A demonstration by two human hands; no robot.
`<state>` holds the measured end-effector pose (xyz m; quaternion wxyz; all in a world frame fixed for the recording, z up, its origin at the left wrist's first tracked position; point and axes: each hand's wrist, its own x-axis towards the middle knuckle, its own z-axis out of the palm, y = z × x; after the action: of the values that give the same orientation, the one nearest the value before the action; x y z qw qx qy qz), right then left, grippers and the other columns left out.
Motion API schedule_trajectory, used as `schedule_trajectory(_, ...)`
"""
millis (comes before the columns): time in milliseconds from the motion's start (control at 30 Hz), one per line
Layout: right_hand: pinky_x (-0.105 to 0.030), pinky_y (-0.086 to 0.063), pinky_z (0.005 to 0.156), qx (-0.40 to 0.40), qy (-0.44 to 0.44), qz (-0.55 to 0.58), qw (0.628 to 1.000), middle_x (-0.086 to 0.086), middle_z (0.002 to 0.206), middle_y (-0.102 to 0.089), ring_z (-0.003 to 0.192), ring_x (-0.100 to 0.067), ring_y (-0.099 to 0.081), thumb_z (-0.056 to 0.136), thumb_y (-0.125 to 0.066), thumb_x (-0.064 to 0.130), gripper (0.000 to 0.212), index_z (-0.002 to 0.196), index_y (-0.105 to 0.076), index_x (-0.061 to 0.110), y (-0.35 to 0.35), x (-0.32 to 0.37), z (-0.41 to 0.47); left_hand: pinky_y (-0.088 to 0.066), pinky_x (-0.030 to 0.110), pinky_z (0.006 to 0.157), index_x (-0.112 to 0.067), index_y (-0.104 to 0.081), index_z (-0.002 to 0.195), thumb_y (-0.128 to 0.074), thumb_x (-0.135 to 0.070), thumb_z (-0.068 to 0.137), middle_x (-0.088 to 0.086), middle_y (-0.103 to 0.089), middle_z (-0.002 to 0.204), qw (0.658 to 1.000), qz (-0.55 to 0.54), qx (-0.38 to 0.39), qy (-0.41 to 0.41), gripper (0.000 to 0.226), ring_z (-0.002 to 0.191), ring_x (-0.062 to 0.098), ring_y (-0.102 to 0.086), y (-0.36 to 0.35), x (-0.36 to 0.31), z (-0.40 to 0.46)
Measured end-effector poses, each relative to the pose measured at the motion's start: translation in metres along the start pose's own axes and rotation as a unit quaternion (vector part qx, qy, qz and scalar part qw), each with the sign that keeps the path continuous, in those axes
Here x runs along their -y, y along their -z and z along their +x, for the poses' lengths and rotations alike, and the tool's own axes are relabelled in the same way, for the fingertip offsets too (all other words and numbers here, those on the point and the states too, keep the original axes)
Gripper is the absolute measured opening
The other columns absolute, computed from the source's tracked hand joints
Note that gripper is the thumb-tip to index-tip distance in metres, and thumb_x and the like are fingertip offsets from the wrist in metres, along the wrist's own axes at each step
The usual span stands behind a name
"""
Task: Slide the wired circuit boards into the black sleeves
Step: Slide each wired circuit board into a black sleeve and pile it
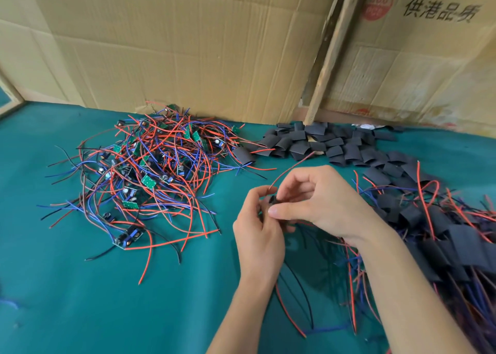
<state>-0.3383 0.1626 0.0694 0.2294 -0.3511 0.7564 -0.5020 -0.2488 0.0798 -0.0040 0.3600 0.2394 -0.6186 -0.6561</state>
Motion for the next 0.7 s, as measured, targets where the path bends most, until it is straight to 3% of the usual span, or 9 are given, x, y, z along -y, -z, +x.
schedule_trajectory(100,-0.032,-0.058,0.068,-0.064,0.004,-0.002,0.998,-0.008,0.076,-0.077,0.064,-0.022,-0.071,0.072,-0.090,0.007,0.027,0.087,-0.072,0.020,0.009,-0.001,-0.001,-0.059,0.036,0.056,-0.019,-0.062,0.100,-0.041,-0.001,0.101,0.007,-0.072,0.072,1.000,-0.018,-0.005,0.012,0.028,0.059,0.025,-0.071,-0.002,-0.001,0.001)
schedule_trajectory(167,-0.028,-0.059,0.063,-0.131,0.009,0.066,0.989,-0.007,0.077,-0.077,0.063,-0.017,-0.071,0.076,-0.087,0.005,0.025,0.093,-0.075,0.018,0.019,-0.005,-0.001,-0.056,0.033,0.055,-0.018,-0.061,0.100,-0.040,-0.002,0.103,0.011,-0.070,0.075,0.999,-0.027,-0.008,0.019,0.027,0.061,0.026,-0.071,-0.003,0.000,0.001)
schedule_trajectory(300,-0.029,-0.060,0.070,-0.312,0.023,0.224,0.923,-0.001,0.077,-0.075,0.070,-0.014,-0.068,0.086,-0.079,0.005,0.009,0.090,-0.077,0.012,0.036,-0.014,0.001,-0.056,0.034,0.055,-0.018,-0.062,0.098,-0.041,-0.005,0.106,0.012,-0.068,0.076,0.999,-0.028,0.002,0.017,0.026,0.062,0.027,-0.071,-0.004,0.000,0.000)
schedule_trajectory(400,-0.033,-0.062,0.075,-0.382,0.003,0.310,0.871,-0.001,0.073,-0.070,0.066,-0.016,-0.064,0.089,-0.078,0.008,0.006,0.085,-0.073,0.010,0.035,-0.017,0.003,-0.055,0.032,0.055,-0.018,-0.062,0.098,-0.040,-0.004,0.105,0.012,-0.068,0.076,0.999,-0.023,0.019,0.015,0.027,0.062,0.027,-0.070,-0.005,0.001,0.000)
schedule_trajectory(567,-0.035,-0.063,0.077,-0.421,0.016,0.325,0.847,0.002,0.065,-0.069,0.064,-0.019,-0.067,0.088,-0.080,0.008,0.010,0.086,-0.070,0.006,0.024,-0.015,0.009,-0.054,0.032,0.055,-0.018,-0.063,0.098,-0.040,-0.002,0.105,0.011,-0.068,0.075,0.999,-0.022,0.032,0.013,0.029,0.063,0.030,-0.069,-0.005,0.001,0.000)
schedule_trajectory(700,-0.035,-0.063,0.076,-0.365,0.000,0.310,0.878,-0.008,0.077,-0.072,0.076,-0.024,-0.071,0.084,-0.081,0.006,0.010,0.086,-0.071,0.005,0.010,-0.013,0.010,-0.054,0.031,0.055,-0.019,-0.063,0.098,-0.041,-0.003,0.105,0.012,-0.068,0.075,0.999,-0.022,0.031,0.010,0.028,0.062,0.028,-0.069,-0.004,0.001,0.000)
